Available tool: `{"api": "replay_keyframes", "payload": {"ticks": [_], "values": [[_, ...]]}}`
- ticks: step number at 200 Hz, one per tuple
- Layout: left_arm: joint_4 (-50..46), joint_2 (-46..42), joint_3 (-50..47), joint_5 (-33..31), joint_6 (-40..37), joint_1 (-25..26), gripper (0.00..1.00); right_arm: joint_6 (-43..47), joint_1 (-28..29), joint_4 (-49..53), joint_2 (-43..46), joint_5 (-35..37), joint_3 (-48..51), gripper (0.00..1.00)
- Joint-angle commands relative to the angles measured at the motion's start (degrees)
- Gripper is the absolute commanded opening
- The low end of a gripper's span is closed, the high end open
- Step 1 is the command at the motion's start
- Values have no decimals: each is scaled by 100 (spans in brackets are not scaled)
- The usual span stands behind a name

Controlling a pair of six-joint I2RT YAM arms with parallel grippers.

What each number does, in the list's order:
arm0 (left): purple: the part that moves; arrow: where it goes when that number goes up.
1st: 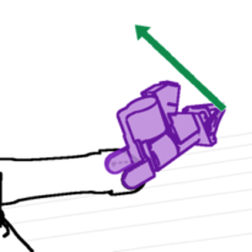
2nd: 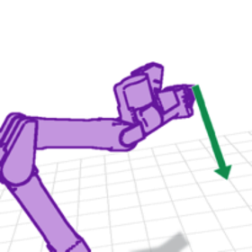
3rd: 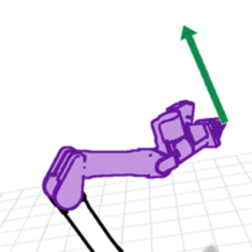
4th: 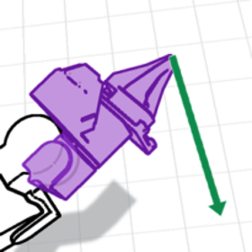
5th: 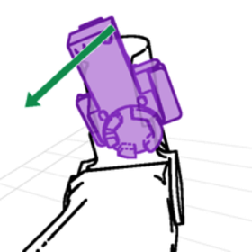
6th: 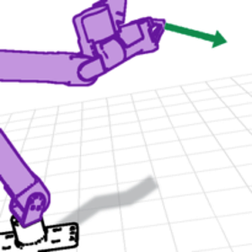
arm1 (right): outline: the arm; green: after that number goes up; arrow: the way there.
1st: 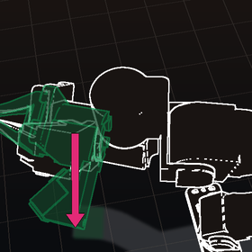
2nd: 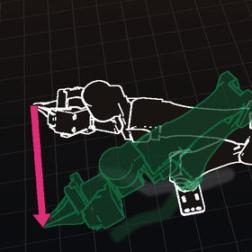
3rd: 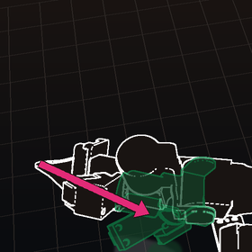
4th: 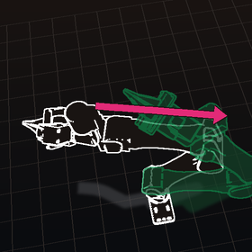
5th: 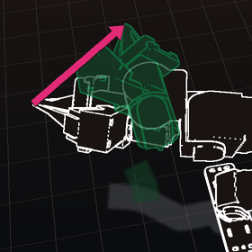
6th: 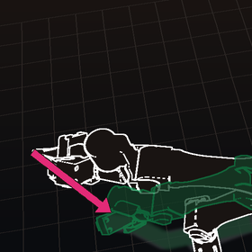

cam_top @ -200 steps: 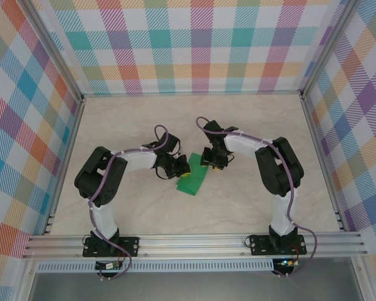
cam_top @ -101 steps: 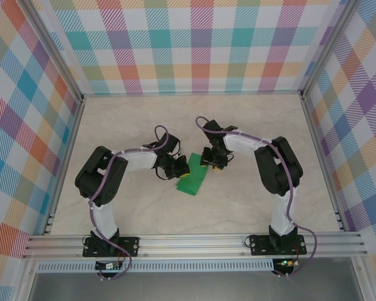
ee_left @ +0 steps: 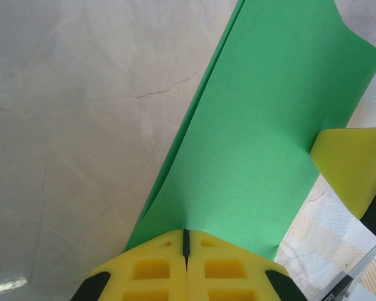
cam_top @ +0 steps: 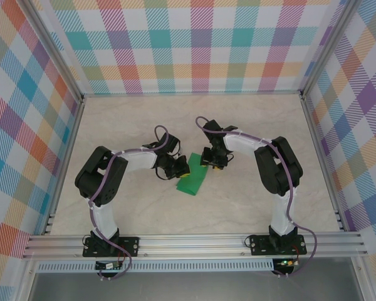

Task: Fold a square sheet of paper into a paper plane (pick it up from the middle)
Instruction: Fold the square sheet of paper in half at the center of the table.

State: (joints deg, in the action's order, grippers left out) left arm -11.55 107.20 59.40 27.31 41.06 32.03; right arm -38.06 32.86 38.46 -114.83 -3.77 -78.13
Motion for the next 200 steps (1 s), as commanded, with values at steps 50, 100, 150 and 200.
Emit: {"api": "replay_keyframes", "payload": {"ticks": [50, 100, 150, 200], "values": [[-764, 222, -306, -438, -63, 84, 3, 82, 54, 8, -56, -137, 125, 47], [-979, 372, -306, -626, -63, 84, 2, 7, 27, -545, 1304, -248, 455, 49], [-1183, 442, -235, -759, -53, 84, 1, 49, 27, -1792, 1213, -1772, 1116, 33], [-1332, 486, -240, -888, -26, 84, 0, 210, 19, -2633, 742, -2378, 1381, 13]]}}
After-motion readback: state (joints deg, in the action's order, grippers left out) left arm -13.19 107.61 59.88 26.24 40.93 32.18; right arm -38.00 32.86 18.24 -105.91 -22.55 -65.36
